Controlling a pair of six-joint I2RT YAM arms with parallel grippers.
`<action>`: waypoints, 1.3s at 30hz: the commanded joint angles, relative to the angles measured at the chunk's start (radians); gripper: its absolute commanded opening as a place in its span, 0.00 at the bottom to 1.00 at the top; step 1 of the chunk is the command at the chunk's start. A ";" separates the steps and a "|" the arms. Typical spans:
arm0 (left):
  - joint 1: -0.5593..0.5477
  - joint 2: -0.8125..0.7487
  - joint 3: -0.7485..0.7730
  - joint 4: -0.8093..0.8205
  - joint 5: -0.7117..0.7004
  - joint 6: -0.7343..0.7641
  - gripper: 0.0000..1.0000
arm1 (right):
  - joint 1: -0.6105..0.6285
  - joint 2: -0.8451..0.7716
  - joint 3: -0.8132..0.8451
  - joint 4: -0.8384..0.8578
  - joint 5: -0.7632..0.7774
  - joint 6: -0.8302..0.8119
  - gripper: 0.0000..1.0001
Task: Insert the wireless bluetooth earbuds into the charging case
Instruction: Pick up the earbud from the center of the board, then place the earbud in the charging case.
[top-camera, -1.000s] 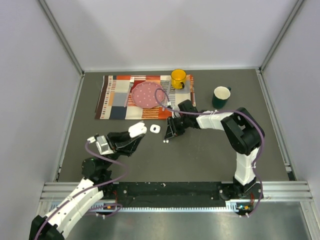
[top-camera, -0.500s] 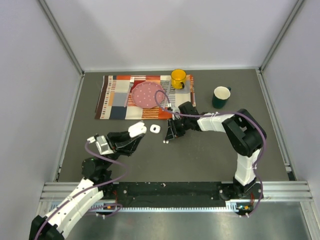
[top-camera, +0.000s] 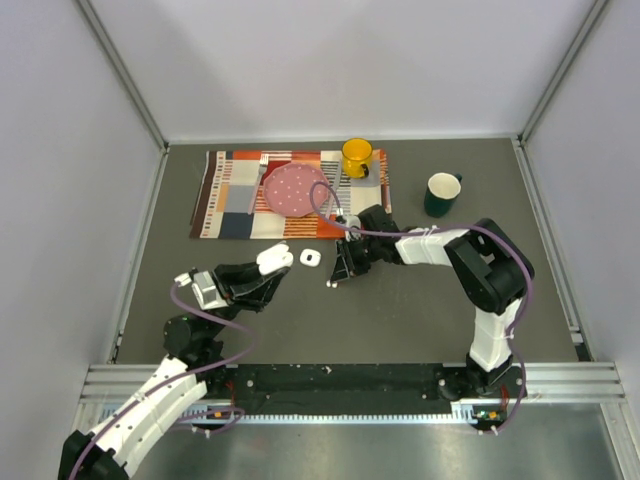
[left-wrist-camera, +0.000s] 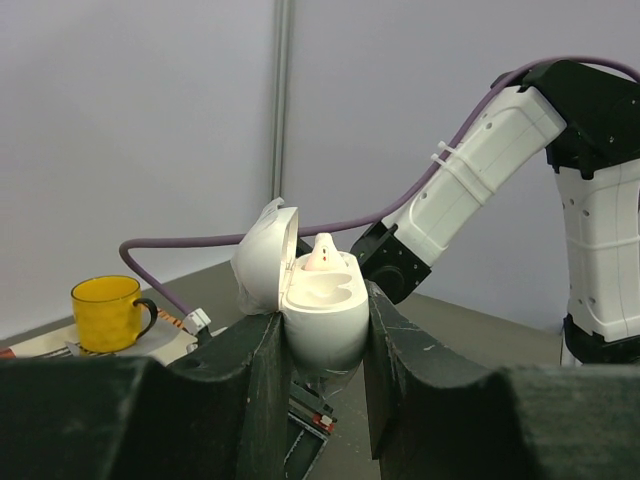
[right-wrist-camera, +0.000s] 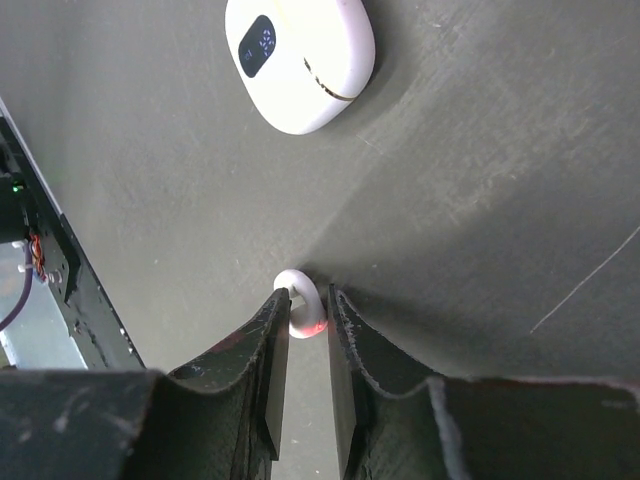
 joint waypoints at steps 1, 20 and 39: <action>0.005 0.001 -0.208 0.023 -0.017 0.013 0.00 | 0.015 0.000 -0.041 -0.049 0.036 -0.031 0.21; 0.005 0.011 -0.192 0.006 -0.031 0.027 0.00 | 0.015 -0.284 -0.136 0.153 0.053 0.026 0.00; 0.005 0.011 -0.173 -0.009 0.003 0.031 0.00 | 0.019 -0.914 -0.357 0.298 0.185 -0.233 0.00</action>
